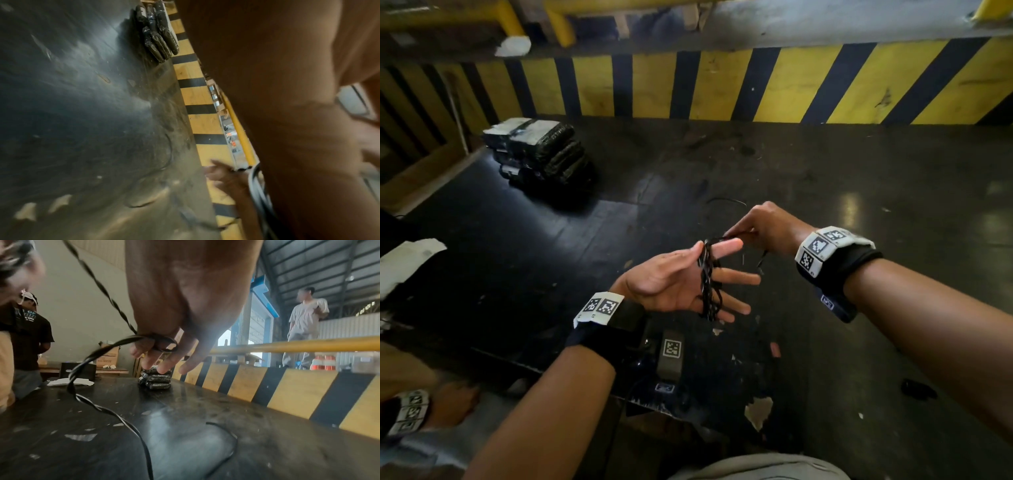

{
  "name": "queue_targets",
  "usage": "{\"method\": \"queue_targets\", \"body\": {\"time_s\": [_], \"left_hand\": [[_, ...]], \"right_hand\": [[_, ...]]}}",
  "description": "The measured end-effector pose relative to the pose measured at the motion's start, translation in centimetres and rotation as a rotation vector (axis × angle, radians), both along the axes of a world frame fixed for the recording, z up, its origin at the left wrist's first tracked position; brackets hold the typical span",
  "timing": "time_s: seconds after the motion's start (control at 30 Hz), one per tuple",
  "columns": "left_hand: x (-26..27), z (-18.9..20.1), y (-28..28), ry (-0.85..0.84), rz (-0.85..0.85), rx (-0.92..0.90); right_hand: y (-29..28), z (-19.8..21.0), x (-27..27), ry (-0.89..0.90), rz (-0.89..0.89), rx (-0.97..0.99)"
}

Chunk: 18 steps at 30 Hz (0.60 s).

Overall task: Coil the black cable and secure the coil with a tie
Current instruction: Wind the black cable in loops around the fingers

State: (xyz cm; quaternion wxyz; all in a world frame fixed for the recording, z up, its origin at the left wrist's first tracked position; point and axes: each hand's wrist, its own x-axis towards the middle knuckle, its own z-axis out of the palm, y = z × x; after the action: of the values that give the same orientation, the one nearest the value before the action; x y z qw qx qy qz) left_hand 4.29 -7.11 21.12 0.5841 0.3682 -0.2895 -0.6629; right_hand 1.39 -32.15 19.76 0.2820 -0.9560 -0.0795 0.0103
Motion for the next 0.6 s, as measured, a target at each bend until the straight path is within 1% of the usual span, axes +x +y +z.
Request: {"method": "queue_targets", "body": {"time_s": [0.07, 0.1, 0.17, 0.2, 0.27, 0.33, 0.37, 0.47, 0.6], "left_hand": [[0.2, 0.9, -0.2, -0.006, 0.014, -0.062], [0.4, 1.2, -0.3, -0.011, 0.025, -0.083], [0.9, 1.6, -0.7, -0.025, 0.048, -0.100], [1.1, 1.7, -0.9, -0.030, 0.066, -0.100], [1.8, 1.4, -1.3, -0.037, 0.110, -0.099], [2.6, 1.0, -1.7, -0.047, 0.164, -0.083], [3.1, 0.8, -1.7, -0.044, 0.193, -0.078], [4.5, -0.3, -1.4, -0.024, 0.297, -0.057], [5.5, -2.1, -0.9, -0.039, 0.404, 0.004]], "right_hand": [[0.9, -1.0, -1.0, 0.032, -0.003, 0.002], [1.3, -1.6, -1.5, 0.068, -0.027, 0.036], [2.6, -2.8, -2.7, 0.154, -0.046, 0.199], [3.5, -3.2, -3.3, 0.164, -0.029, 0.264], [5.2, -3.9, -4.2, 0.186, 0.004, 0.325], [6.4, -4.6, -4.6, 0.242, 0.000, 0.447], [6.8, -4.9, -4.7, 0.260, -0.003, 0.453], [8.0, -5.2, -5.4, 0.277, 0.002, 0.363], [9.0, -5.1, -5.7, 0.273, 0.013, 0.355]]}}
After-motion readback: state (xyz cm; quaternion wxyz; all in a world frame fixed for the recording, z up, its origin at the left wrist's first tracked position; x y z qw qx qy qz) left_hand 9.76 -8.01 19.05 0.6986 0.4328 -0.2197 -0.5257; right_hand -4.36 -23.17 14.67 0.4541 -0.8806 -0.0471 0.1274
